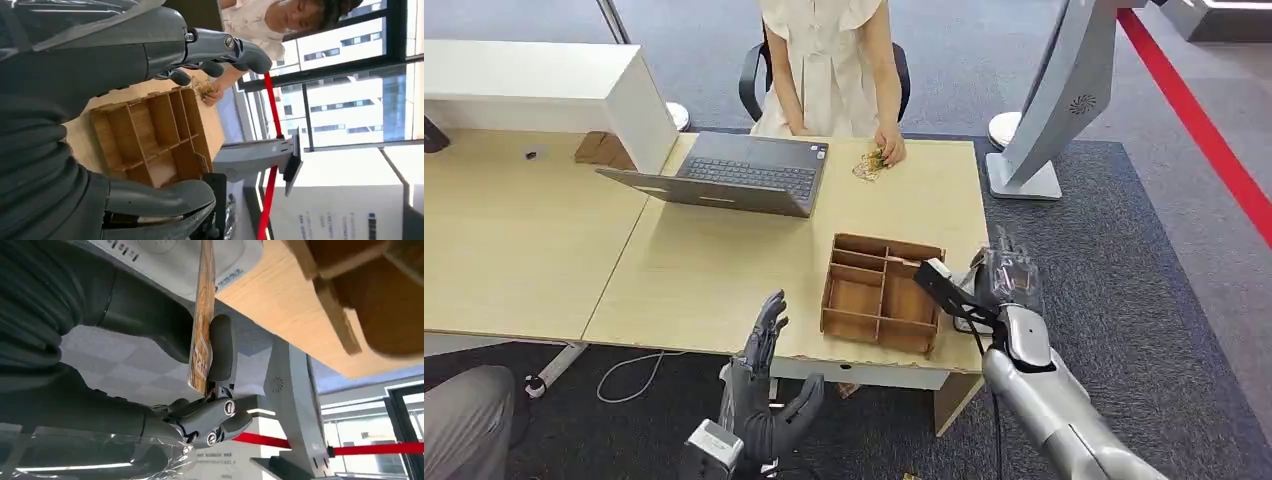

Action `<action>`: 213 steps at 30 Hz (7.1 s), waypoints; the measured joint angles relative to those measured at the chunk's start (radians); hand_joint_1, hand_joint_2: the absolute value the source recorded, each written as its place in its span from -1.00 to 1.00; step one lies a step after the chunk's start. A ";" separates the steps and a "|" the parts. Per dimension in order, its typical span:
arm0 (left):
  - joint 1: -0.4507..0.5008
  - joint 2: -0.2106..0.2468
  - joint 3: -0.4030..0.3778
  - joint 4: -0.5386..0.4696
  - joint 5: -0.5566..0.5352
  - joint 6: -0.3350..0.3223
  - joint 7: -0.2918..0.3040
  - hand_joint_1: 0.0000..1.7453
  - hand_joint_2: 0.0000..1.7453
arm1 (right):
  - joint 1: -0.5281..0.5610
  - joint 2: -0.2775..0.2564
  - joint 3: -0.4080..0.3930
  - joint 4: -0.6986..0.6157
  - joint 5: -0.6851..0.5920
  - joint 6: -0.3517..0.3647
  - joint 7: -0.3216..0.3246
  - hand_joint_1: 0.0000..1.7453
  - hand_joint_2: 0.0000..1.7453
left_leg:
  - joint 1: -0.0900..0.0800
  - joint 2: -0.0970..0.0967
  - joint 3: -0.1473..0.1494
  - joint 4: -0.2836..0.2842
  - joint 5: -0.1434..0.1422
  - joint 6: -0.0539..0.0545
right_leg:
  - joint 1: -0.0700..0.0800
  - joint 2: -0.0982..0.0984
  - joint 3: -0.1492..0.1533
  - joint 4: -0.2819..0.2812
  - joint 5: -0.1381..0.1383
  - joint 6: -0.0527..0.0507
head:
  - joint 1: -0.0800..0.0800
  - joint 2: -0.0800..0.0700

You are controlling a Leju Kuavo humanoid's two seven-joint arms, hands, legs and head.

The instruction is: Pass the card to the sensor for recognition and then transmit it.

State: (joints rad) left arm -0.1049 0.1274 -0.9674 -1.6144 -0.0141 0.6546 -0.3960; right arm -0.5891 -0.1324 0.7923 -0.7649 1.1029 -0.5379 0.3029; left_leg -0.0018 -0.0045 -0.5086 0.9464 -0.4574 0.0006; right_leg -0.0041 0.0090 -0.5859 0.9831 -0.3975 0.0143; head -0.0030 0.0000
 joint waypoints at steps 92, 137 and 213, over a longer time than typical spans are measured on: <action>0.165 -0.006 0.146 -0.072 -0.113 0.023 -0.003 -1.00 1.00 | -0.017 -0.034 0.010 0.062 0.100 -0.055 0.127 1.00 1.00 | 0.000 0.000 0.001 0.000 0.000 0.000 | 0.000 0.000 0.000 0.000 0.000 0.000 | 0.000 0.000; 0.173 -0.016 0.167 -0.079 -0.086 0.023 -0.023 -1.00 1.00 | -0.057 0.096 0.080 -0.032 0.104 -0.153 -0.028 1.00 1.00 | 0.000 0.001 0.000 0.000 0.000 -0.001 | 0.000 0.000 -0.001 0.000 0.000 -0.001 | 0.000 0.000; -0.066 -0.077 -0.016 0.190 0.034 -0.352 -0.147 -1.00 1.00 | -0.414 0.040 0.173 -0.013 0.101 0.505 0.209 -1.00 1.00 | 0.000 0.000 0.000 0.000 0.001 -0.001 | 0.001 0.000 -0.001 0.000 0.001 -0.001 | 0.000 0.000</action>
State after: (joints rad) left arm -0.1706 0.0507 -0.9838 -1.4248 0.0198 0.3025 -0.5432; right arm -1.0029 -0.0920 0.9655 -0.7782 1.2043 -0.0332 0.5119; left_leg -0.0019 -0.0041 -0.5083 0.9467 -0.4569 -0.0004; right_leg -0.0031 0.0092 -0.5870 0.9830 -0.3970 0.0137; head -0.0034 0.0000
